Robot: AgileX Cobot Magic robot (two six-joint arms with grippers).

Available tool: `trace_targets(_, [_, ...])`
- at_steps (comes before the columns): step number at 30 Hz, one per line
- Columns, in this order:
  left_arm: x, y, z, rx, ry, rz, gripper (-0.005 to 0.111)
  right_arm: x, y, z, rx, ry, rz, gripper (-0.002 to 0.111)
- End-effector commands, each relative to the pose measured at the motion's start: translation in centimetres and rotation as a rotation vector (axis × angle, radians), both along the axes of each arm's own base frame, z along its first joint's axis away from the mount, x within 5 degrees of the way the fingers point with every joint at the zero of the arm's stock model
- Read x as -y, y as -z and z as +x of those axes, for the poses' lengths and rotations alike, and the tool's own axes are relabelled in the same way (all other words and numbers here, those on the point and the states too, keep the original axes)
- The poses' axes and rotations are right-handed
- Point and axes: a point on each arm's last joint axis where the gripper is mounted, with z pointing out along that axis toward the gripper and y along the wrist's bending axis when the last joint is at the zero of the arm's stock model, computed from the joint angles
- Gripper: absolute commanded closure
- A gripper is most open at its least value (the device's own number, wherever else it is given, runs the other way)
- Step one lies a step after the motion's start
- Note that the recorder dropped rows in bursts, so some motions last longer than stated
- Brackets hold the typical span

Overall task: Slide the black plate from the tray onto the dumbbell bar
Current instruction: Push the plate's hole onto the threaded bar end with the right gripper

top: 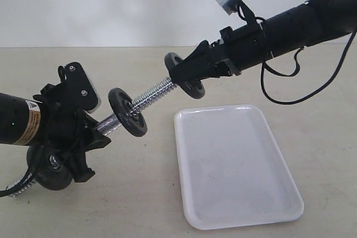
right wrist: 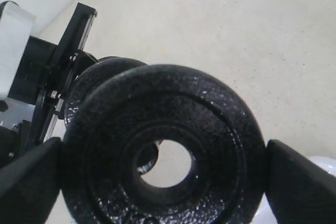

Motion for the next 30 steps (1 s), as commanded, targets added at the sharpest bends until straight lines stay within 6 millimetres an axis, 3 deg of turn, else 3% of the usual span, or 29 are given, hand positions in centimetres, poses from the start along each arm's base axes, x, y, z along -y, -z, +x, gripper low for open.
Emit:
trace_targets(1, [0.8,-2.6,0.4,0.055,0.005,-0.109,0.102,-1.0,-1.5,-0.7,0.01,-0.051,0.082,0.108])
trace_targets(23, [1.0,-2.6,0.2,0.05,0.025,-0.123,0.102,-1.1,-1.8,-0.5,0.024,-0.037,0.119,0.108])
trace_targets(30, [1.0,-2.6,0.2,0.05,0.025,-0.123,0.102,-1.2,-2.8,0.0,0.05,-0.034,0.129,0.108])
